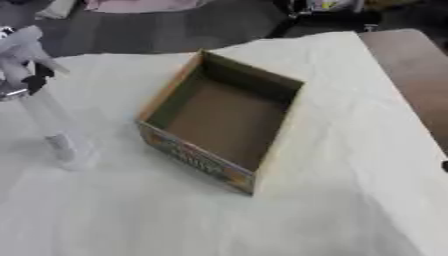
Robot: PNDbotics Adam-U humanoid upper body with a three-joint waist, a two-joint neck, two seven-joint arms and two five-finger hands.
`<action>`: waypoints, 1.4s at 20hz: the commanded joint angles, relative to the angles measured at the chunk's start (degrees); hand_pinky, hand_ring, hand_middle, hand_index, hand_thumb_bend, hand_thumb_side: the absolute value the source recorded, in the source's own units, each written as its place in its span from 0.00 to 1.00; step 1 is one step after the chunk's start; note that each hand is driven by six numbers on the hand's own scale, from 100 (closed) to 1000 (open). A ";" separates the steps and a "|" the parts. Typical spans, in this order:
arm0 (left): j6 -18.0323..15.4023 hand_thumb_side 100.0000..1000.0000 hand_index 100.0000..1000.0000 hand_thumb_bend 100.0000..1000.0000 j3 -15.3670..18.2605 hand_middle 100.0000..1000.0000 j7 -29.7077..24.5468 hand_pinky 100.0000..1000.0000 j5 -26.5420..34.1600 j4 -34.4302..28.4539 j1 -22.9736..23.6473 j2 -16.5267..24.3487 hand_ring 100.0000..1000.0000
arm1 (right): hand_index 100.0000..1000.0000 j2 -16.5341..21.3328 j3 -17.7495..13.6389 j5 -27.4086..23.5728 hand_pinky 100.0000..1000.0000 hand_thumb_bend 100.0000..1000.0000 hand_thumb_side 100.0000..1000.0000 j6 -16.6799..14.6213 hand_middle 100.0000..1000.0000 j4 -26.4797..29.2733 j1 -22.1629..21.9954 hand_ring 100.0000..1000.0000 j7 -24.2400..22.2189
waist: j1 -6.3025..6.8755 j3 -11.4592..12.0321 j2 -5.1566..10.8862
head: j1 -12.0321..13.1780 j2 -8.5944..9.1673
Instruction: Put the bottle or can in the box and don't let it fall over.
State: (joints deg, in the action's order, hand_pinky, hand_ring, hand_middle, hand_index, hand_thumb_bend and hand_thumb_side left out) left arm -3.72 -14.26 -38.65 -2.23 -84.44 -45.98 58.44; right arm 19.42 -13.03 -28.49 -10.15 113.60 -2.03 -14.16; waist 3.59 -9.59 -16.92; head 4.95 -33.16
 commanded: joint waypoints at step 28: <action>0.96 0.00 0.09 0.00 1.97 0.00 1.60 0.00 11.94 -0.57 -1.47 1.84 0.00 | 0.88 0.29 -0.87 0.03 0.90 0.00 0.27 0.47 0.92 0.99 -0.11 0.90 0.43 | -0.32 -0.60 1.50 | 0.22 0.23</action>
State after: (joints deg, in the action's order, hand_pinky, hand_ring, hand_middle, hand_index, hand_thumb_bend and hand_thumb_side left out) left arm -3.06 -13.78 -37.15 8.61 -84.04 -46.27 57.94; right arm 18.42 -13.38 -28.27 -9.62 113.60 -2.09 -13.84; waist 3.44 -10.21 -16.78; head 5.09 -32.71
